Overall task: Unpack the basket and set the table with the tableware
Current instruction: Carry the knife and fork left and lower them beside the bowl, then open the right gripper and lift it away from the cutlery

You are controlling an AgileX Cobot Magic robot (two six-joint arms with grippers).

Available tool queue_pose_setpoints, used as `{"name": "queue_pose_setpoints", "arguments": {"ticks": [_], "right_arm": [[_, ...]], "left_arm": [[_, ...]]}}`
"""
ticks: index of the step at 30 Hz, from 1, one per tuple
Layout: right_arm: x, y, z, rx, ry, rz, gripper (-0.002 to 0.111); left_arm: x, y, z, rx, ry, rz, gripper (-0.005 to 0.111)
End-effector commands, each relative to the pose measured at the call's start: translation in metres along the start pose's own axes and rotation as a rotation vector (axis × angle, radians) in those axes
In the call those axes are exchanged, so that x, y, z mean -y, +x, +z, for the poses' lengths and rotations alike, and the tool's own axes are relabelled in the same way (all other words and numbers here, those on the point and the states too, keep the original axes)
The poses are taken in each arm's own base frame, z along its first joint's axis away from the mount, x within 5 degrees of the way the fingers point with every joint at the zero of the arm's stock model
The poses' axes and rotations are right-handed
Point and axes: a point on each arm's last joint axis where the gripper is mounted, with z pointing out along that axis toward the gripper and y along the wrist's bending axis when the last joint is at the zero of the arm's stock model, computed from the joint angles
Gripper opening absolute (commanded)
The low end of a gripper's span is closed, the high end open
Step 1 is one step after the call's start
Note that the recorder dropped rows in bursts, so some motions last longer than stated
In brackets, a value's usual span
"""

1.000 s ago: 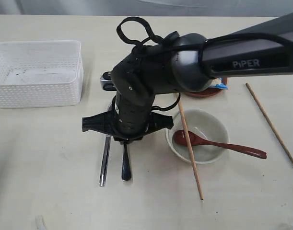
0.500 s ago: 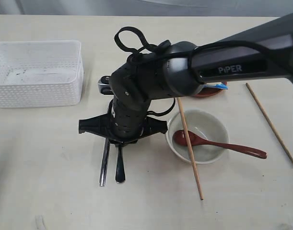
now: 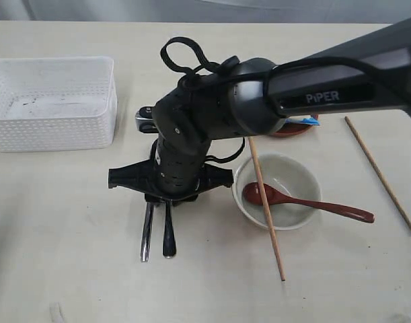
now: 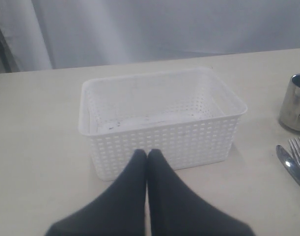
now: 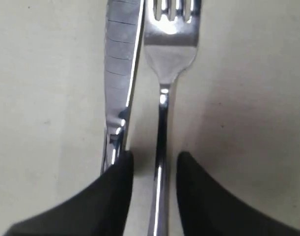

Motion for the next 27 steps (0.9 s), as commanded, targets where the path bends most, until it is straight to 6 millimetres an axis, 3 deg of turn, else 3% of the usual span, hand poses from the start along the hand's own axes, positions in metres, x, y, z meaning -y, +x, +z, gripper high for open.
{"name": "queue_pose_setpoints", "arguments": {"ticks": [1,6,13,22,27], "right_arm": [[0.001,-0.001,-0.012,0.009,0.009,-0.024,0.045],[-0.002,-0.005,-0.045,0.066,-0.035,-0.086,0.045],[0.012,-0.010,-0.117,0.066,0.018,-0.164,0.045],[0.103,-0.028,-0.193,0.020,0.174,-0.101,0.045],[0.162,-0.021,-0.217,0.096,0.288,-0.007,0.041]], "left_arm": [[0.000,0.000,0.000,0.009,0.002,-0.009,0.000],[0.000,0.000,0.000,0.009,0.002,-0.009,0.000],[0.000,0.000,0.000,0.009,0.002,-0.009,0.000],[0.000,0.000,0.000,0.009,0.002,-0.009,0.000],[0.000,0.000,0.000,0.009,0.002,-0.009,0.000]]}}
